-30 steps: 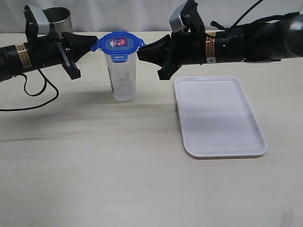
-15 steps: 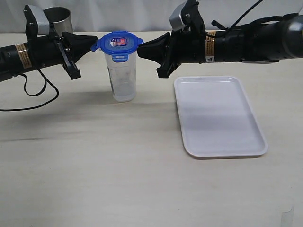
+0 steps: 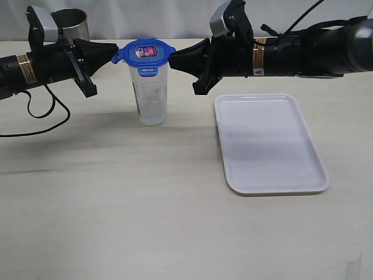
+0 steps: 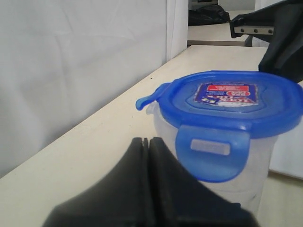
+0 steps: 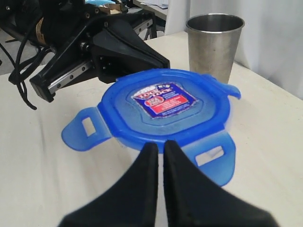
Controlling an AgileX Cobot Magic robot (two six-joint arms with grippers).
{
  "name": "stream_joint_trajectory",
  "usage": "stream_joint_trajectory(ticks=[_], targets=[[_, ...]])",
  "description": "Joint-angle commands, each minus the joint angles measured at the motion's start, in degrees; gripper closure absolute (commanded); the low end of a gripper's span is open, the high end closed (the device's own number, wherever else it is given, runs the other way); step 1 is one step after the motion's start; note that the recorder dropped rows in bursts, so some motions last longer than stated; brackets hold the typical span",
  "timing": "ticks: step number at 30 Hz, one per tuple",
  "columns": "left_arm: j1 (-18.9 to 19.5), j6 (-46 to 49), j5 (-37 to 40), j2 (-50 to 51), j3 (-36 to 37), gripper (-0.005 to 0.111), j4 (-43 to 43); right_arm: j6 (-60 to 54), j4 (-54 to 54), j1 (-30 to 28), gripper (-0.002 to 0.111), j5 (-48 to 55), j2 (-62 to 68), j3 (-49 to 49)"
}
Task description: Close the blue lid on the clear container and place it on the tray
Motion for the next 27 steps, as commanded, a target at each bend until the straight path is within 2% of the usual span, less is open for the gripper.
stream_joint_trajectory(ticks=[1, 14, 24, 27], targets=[[0.1, -0.1, -0.6, 0.2, -0.3, 0.107, -0.4, -0.4, 0.6, 0.0, 0.104, -1.2, 0.1, -0.2], [0.1, -0.1, -0.2, 0.2, -0.3, 0.107, -1.1, -0.4, 0.6, -0.1, 0.104, -1.2, -0.4, -0.2], [0.1, -0.1, -0.4, 0.2, -0.3, 0.107, -2.0, 2.5, -3.3, -0.2, 0.104, 0.7, -3.5, -0.2], [0.1, -0.1, -0.4, 0.2, -0.3, 0.107, -2.0, -0.7, 1.2, -0.2, 0.104, 4.8, -3.5, -0.2]])
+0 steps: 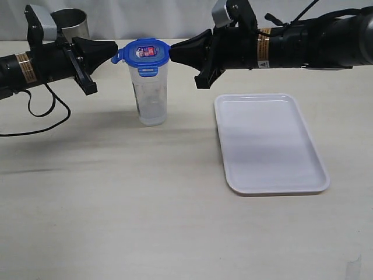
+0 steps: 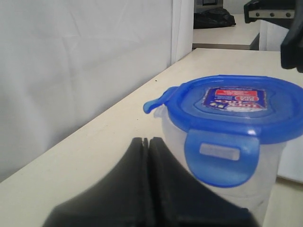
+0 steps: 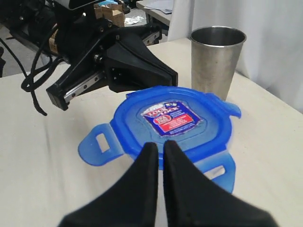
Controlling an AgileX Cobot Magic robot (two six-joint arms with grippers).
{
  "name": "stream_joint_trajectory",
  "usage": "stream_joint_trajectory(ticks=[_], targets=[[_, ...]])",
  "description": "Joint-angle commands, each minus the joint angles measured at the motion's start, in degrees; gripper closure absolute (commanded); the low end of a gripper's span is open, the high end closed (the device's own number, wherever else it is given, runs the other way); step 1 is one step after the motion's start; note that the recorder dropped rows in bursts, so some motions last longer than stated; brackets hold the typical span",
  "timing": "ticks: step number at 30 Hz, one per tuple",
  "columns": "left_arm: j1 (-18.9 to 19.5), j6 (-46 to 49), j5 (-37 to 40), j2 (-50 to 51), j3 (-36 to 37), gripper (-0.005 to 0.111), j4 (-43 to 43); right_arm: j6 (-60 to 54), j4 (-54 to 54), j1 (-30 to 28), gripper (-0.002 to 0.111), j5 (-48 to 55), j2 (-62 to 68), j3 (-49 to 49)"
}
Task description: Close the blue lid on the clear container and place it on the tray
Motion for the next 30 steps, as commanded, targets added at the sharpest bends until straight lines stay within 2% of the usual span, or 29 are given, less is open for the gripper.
stream_joint_trajectory(ticks=[1, 4, 13, 30], targets=[[0.1, -0.1, -0.4, 0.2, -0.3, 0.107, -0.9, -3.7, 6.2, -0.2, 0.104, 6.2, -0.6, -0.2], [0.1, -0.1, -0.4, 0.2, -0.3, 0.107, -0.9, -6.0, 11.1, -0.2, 0.104, 7.7, -0.6, -0.2], [0.1, -0.1, -0.4, 0.2, -0.3, 0.107, -0.7, -8.7, 14.2, 0.7, 0.104, 6.3, 1.5, -0.5], [0.1, -0.1, -0.5, 0.2, -0.3, 0.107, -0.8, -5.6, 12.0, 0.7, 0.104, 3.3, 3.2, -1.4]])
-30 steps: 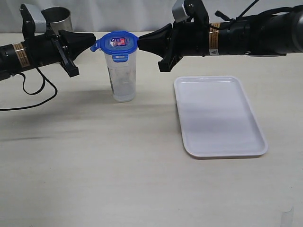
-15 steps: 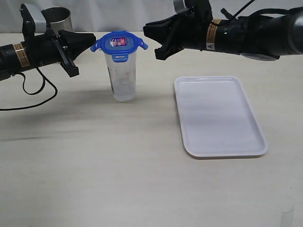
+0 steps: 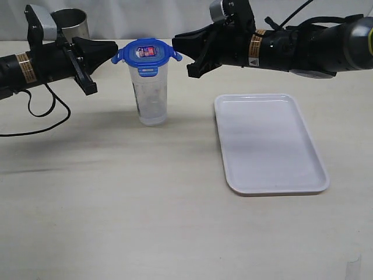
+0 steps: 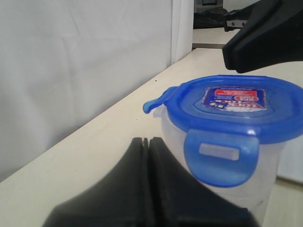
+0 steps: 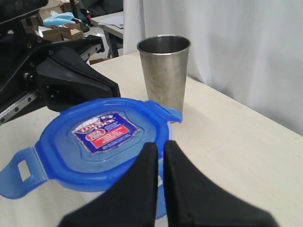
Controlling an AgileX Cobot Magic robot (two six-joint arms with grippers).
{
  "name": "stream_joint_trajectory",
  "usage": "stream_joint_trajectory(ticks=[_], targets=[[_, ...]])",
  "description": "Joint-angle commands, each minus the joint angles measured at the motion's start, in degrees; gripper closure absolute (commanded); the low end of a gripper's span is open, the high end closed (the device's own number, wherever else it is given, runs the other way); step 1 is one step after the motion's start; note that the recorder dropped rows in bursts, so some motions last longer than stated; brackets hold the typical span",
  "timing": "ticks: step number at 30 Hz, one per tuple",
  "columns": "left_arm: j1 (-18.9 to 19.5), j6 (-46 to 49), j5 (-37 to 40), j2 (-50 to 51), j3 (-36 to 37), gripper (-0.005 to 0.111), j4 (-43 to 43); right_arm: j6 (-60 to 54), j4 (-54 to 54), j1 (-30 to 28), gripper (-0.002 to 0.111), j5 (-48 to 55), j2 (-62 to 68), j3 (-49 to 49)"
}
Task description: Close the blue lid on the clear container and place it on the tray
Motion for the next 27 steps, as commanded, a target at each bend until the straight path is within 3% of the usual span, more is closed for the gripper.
stream_joint_trajectory(ticks=[1, 27], targets=[[0.1, -0.1, -0.5, 0.2, -0.3, 0.107, -0.8, 0.4, -1.1, 0.0, 0.104, -1.6, -0.1, -0.2], [0.3, -0.1, -0.1, 0.2, -0.3, 0.107, -0.9, 2.8, -3.1, 0.0, 0.104, -2.5, -0.1, -0.2]])
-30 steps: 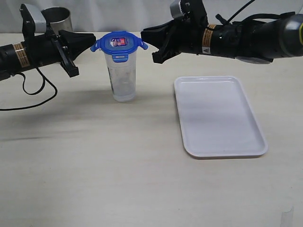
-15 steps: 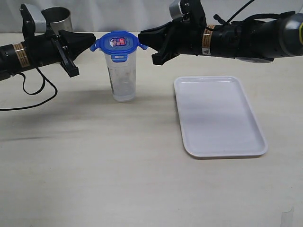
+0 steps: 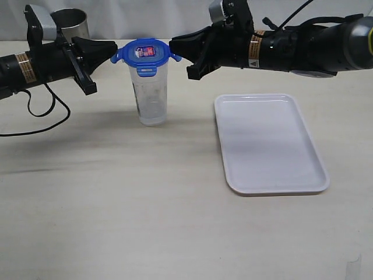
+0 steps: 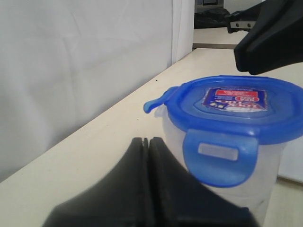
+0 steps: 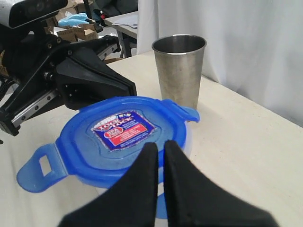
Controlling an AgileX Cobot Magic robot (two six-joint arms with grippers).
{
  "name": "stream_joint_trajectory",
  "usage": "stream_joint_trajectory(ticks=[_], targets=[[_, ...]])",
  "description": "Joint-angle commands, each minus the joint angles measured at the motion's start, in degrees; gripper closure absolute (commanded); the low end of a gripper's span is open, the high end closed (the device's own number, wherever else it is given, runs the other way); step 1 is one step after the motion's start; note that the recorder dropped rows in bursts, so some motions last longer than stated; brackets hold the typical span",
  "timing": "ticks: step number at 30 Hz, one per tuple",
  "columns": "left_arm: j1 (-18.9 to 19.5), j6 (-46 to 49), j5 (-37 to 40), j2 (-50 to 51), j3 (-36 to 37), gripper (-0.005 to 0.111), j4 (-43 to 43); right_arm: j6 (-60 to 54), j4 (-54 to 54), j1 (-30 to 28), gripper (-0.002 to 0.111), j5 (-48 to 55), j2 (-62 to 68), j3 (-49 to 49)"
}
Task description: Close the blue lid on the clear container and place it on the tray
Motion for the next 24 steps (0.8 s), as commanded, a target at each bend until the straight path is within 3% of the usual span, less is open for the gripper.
stream_joint_trajectory(ticks=[1, 24], targets=[[0.3, -0.1, -0.1, 0.2, -0.3, 0.107, -0.9, 0.7, -0.6, 0.0, 0.104, -0.6, -0.1, -0.1], [0.3, -1.1, -0.3, 0.2, -0.3, 0.107, 1.2, 0.9, -1.4, 0.0, 0.104, -0.5, -0.1, -0.1]])
